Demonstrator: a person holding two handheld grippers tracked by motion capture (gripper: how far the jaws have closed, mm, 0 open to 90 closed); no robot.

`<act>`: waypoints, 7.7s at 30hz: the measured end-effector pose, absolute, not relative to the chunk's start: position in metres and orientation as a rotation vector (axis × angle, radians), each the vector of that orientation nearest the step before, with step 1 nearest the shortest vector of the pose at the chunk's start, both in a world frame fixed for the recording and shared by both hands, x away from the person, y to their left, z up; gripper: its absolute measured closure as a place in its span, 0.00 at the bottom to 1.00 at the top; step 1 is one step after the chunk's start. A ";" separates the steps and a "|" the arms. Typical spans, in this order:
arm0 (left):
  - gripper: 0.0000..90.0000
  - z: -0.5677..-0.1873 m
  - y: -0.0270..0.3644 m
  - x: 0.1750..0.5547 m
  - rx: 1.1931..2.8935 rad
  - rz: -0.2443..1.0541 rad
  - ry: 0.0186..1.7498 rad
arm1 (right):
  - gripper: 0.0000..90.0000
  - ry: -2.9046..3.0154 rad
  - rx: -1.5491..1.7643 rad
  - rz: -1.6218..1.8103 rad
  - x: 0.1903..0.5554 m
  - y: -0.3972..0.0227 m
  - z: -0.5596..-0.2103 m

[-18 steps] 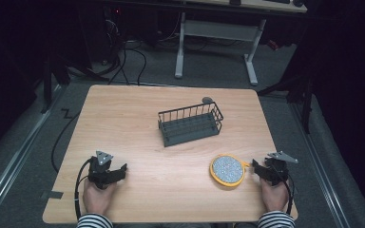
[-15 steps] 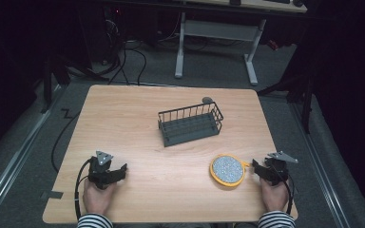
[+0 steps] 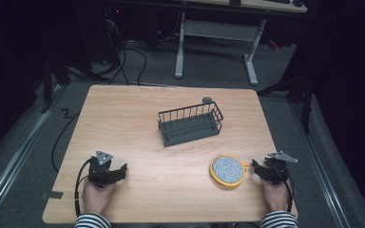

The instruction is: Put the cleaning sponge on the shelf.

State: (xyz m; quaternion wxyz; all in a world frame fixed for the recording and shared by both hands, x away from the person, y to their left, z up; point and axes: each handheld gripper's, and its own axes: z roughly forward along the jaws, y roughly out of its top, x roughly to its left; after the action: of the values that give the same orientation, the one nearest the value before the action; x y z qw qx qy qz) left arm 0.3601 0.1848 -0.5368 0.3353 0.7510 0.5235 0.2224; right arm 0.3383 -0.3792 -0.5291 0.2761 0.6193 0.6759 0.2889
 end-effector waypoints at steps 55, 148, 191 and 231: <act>0.36 -0.430 0.085 0.426 1.975 0.330 1.112 | 0.70 2.151 1.386 1.037 0.434 -0.293 -0.412; 0.38 -0.446 0.118 0.385 1.894 0.254 1.170 | 0.50 2.215 1.466 0.971 0.428 -0.272 -0.423; 0.29 -0.535 0.168 0.349 2.019 0.536 1.268 | 0.48 2.081 1.761 1.029 0.315 -0.354 -0.490; 0.28 -0.537 0.168 0.345 1.994 0.549 1.291 | 0.69 2.228 1.793 1.050 0.332 -0.334 -0.512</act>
State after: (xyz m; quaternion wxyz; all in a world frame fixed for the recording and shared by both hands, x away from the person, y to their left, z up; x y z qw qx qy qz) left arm 0.3454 0.1677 -0.5365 0.3444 0.7678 0.4972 0.2114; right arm 0.3322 -0.3335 -0.5117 0.0478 0.5878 0.7305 0.3443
